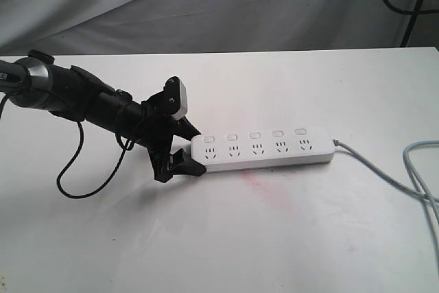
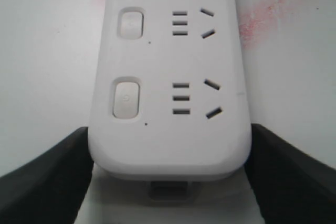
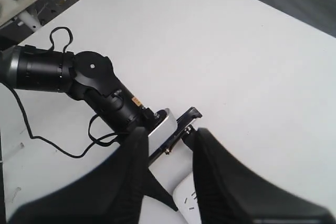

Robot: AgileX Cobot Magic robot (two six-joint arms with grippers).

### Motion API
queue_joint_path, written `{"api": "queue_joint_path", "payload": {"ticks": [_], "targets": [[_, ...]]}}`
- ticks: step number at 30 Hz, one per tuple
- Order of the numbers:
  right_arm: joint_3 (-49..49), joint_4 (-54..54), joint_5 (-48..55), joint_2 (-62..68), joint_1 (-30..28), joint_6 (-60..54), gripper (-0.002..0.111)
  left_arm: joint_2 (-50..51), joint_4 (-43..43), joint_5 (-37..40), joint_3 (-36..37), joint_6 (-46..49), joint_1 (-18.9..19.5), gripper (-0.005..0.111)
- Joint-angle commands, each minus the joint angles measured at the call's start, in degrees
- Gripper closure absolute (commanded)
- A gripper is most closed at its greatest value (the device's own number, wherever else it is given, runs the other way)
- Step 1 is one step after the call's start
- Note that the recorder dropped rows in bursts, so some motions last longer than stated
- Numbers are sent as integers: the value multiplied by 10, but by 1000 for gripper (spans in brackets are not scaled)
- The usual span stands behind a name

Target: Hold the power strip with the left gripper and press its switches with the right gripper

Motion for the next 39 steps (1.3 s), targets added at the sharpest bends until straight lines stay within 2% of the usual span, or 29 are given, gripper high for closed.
{"api": "queue_joint_path", "payload": {"ticks": [1, 7, 11, 13, 15, 16, 19, 24, 30, 35, 39], "targets": [[2, -22, 3, -2, 1, 7, 80, 3, 13, -30, -2, 6, 0, 107], [2, -15, 3, -5, 1, 8, 80, 3, 13, -30, -2, 6, 0, 107], [2, -11, -36, -20, 3, 47, 83, 3, 13, -30, -2, 6, 0, 107], [2, -11, -38, -32, 3, 48, 92, 3, 13, -30, -2, 6, 0, 107], [2, -10, -42, -46, 4, 48, 106, 3, 13, -30, -2, 6, 0, 107], [2, -13, -48, -53, 6, 51, 108, 3, 13, -30, -2, 6, 0, 107], [2, -49, -66, -85, 14, 51, 108, 3, 13, -30, -2, 6, 0, 107], [2, -60, -37, -150, 15, 95, 108, 3, 13, -30, -2, 6, 0, 107], [2, -98, 3, -230, 15, 73, 108, 3, 13, -30, -2, 6, 0, 107], [2, -155, -31, -280, 15, 86, 108, 3, 13, -30, -2, 6, 0, 107], [2, -230, -89, -307, 15, 145, 108, 3, 13, -30, -2, 6, 0, 107]]}}
